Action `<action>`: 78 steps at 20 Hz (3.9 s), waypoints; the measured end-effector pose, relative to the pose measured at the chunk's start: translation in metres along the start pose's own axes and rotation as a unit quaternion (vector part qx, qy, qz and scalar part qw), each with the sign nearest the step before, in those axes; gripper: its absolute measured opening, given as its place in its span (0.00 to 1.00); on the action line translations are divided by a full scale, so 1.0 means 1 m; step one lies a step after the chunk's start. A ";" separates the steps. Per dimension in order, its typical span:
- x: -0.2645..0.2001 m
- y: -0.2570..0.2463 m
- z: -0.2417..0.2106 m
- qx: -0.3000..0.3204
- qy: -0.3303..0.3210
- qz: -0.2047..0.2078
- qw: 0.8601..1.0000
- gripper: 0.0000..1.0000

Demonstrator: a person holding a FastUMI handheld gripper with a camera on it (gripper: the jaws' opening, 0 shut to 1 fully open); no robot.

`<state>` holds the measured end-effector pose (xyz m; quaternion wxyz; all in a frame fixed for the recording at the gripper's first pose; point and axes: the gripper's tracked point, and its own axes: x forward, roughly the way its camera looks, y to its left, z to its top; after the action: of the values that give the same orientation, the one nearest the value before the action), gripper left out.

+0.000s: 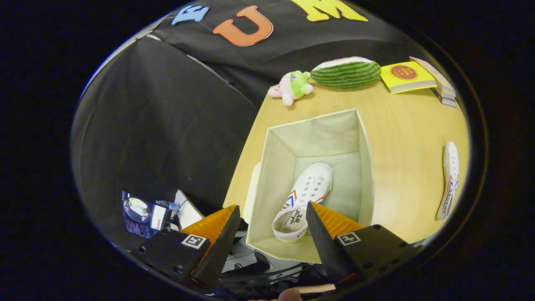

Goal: Open the storage box then place both shoes into the box .Put the left shoe in first, then the right shoe, with the right side of both shoes facing outward in a uniform manner.

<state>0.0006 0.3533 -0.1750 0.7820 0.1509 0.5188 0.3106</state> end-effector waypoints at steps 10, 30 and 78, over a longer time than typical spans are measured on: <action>-0.104 -0.073 0.021 -0.106 -0.087 -0.110 0.984 1.00; -0.140 -0.443 -0.076 0.075 0.022 -0.271 0.959 1.00; -0.054 -0.081 -0.005 0.121 -0.036 -0.119 0.985 0.06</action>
<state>0.0084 0.2566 -0.1832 0.8075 0.1921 0.5386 0.1445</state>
